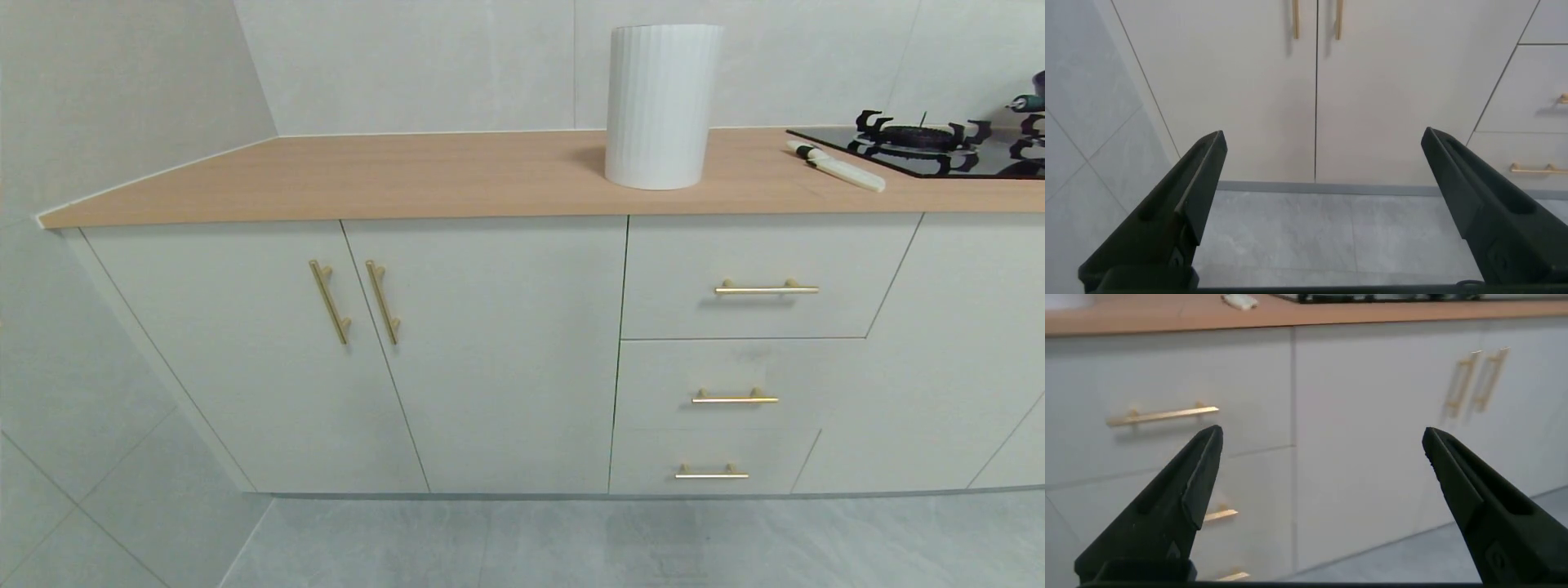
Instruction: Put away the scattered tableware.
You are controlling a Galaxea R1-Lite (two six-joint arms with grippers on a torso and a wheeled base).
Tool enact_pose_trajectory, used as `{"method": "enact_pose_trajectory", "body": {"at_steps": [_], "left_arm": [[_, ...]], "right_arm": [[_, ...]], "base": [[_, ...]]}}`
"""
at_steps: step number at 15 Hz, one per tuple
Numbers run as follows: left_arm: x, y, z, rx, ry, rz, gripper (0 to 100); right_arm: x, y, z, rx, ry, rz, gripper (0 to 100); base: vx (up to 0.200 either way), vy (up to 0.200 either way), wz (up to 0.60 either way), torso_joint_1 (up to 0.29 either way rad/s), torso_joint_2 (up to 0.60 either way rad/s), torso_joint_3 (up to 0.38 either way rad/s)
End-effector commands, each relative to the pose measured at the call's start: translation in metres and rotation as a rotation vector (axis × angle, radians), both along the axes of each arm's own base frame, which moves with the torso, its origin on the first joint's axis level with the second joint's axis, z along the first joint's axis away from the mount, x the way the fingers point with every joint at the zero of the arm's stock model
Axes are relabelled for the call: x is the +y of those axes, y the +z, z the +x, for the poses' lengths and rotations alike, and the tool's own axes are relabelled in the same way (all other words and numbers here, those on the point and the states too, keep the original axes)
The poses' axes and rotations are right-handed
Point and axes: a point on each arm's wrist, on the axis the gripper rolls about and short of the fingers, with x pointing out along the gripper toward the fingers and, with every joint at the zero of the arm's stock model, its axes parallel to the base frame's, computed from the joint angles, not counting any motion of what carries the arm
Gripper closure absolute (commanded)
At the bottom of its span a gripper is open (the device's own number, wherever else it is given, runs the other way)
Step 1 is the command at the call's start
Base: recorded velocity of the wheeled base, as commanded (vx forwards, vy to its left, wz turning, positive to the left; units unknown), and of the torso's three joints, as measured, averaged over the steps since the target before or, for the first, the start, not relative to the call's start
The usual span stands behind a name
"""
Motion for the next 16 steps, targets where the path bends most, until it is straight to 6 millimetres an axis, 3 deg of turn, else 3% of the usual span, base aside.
{"method": "enact_pose_trajectory", "body": {"at_steps": [1, 3, 6, 8, 12, 13, 16], "left_arm": [[0.0, 0.0, 0.0, 0.0, 0.001, -0.001, 0], [0.0, 0.0, 0.0, 0.0, 0.001, -0.001, 0], [0.0, 0.0, 0.0, -0.002, 0.001, -0.001, 0], [0.0, 0.0, 0.0, 0.0, 0.001, -0.001, 0], [0.0, 0.0, 0.0, 0.0, 0.001, 0.001, 0], [0.0, 0.0, 0.0, 0.0, 0.002, -0.001, 0], [0.0, 0.0, 0.0, 0.0, 0.001, -0.001, 0]], "right_arm": [[-0.014, -0.001, -0.086, -0.124, -0.073, -0.041, 0], [-0.016, -0.004, -0.119, -0.127, -0.101, -0.041, 0], [-0.015, -0.003, -0.128, -0.169, -0.132, -0.005, 0], [-0.012, -0.017, -0.133, -0.174, -0.166, -0.013, 0], [-0.01, -0.054, -0.111, -0.076, -0.047, -0.031, 0], [-0.008, -0.072, -0.103, -0.016, 0.064, -0.039, 0], [-0.003, -0.089, -0.099, 0.112, 0.272, 0.026, 0]], "base": [[0.0, 0.0, 0.0, 0.0, 0.0, 0.0], [0.0, 0.0, 0.0, 0.0, 0.0, 0.0], [0.0, 0.0, 0.0, 0.0, 0.0, 0.0], [0.0, 0.0, 0.0, 0.0, 0.0, 0.0], [0.0, 0.0, 0.0, 0.0, 0.0, 0.0], [0.0, 0.0, 0.0, 0.0, 0.0, 0.0], [0.0, 0.0, 0.0, 0.0, 0.0, 0.0]]}}
